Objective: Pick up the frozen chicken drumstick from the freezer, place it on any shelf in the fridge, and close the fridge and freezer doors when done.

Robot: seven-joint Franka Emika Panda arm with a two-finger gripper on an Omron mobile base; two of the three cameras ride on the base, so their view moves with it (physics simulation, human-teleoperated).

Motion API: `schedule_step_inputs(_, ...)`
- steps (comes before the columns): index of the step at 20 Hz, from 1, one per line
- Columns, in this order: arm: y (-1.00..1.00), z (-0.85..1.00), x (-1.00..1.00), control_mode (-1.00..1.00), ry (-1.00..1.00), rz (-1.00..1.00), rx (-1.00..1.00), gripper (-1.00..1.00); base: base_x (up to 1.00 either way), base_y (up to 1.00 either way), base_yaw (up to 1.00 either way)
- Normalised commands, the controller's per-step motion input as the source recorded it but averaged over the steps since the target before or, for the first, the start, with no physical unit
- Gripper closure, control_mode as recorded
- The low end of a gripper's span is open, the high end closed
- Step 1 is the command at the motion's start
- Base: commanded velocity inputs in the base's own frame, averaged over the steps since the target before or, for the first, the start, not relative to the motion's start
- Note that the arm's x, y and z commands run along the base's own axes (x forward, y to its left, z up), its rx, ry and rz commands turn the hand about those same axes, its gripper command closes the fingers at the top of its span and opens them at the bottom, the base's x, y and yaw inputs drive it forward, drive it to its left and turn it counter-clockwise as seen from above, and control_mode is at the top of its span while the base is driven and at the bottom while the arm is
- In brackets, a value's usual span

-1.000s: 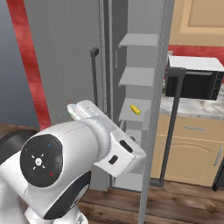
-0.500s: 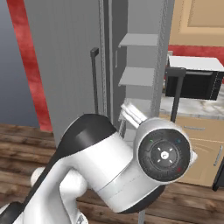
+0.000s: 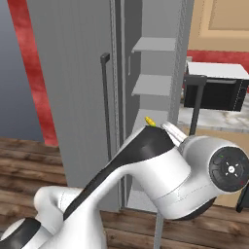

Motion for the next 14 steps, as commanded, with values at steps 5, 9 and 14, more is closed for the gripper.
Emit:
schedule_step_inputs(5,-0.51,-0.36,0.60,-1.00,0.00,0.10,0.01,-1.00,0.00,0.00,0.00)
schedule_step_inputs(9,-0.55,-0.30,0.66,-1.00,0.00,0.08,0.00,-1.00,0.00,0.00,0.00)
schedule_step_inputs(14,-0.54,-0.30,0.61,-1.00,0.00,0.06,0.00,-1.00,0.00,0.00,0.00)
